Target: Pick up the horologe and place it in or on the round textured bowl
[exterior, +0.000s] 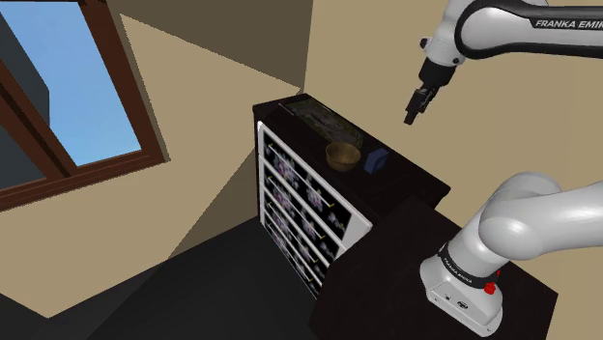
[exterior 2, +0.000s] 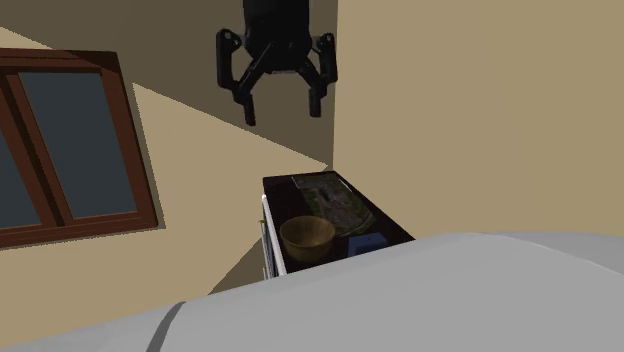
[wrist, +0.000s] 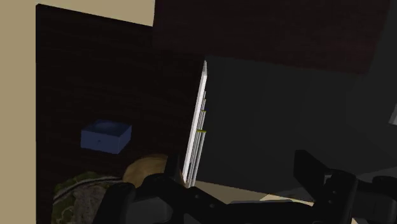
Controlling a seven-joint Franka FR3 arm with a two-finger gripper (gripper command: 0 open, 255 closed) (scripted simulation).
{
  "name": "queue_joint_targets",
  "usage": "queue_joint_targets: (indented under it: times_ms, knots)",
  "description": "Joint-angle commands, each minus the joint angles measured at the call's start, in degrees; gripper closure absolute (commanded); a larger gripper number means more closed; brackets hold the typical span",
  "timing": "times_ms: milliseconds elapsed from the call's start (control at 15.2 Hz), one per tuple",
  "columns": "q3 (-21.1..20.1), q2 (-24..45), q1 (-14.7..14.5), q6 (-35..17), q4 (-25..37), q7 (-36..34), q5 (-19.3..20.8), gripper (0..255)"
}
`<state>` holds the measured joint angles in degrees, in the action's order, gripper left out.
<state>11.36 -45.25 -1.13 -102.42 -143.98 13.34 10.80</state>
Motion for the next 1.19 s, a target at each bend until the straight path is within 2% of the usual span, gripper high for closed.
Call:
queue_joint_targets:
  times_ms: [0,396,660,924,1122]
  knots:
    - [3.26,1.12,-0.15,-3.04,-1.68,5.36,1.95,0]
    - [13.26,7.09,-0.96,-12.25,-4.26,20.61,6.98,0]
    - [20.41,13.85,-2.76,-19.01,-3.73,31.14,8.75,0]
    - [28.03,22.64,-6.24,-25.96,-1.57,42.68,7.77,0]
    - [34.05,30.71,-10.12,-31.07,0.99,52.97,3.79,0]
